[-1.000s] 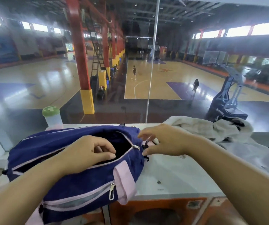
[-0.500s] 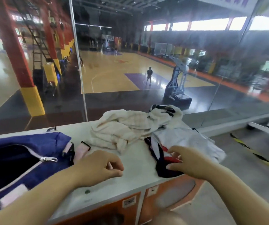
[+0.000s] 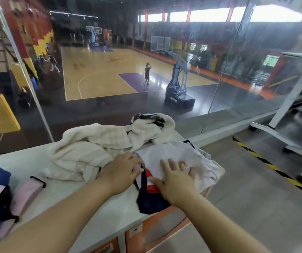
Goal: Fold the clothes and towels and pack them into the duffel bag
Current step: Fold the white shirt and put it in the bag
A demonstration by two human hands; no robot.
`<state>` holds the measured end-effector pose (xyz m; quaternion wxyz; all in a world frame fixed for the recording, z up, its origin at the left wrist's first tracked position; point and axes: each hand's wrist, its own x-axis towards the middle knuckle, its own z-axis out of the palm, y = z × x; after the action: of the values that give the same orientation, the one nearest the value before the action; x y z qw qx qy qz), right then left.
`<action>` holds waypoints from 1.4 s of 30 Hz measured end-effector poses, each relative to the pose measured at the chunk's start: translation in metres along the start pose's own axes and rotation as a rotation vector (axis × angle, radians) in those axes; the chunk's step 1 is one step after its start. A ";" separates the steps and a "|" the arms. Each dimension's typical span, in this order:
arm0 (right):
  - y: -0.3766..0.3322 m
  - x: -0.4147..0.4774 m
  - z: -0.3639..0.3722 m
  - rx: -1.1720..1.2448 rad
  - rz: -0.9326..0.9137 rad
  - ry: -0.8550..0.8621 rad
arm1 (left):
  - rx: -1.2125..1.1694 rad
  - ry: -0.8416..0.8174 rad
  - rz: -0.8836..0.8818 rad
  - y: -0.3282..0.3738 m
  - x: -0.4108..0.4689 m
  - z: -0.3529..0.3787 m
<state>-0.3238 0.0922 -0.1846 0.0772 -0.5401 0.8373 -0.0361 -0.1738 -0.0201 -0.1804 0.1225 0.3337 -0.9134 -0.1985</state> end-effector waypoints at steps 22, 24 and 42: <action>0.041 -0.044 0.010 -0.125 -0.117 -0.074 | 0.035 -0.125 0.106 0.023 0.012 0.061; 0.039 -0.045 0.029 -0.185 -0.120 -0.028 | 0.040 -0.123 0.107 0.026 0.008 0.062; 0.069 -0.020 0.005 -0.101 -0.307 0.136 | 0.270 0.051 0.433 0.030 0.000 0.072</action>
<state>-0.3775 0.1390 -0.1978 -0.0133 -0.6613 0.7489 -0.0417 -0.2165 0.0214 -0.2309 0.1395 0.1487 -0.9784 -0.0352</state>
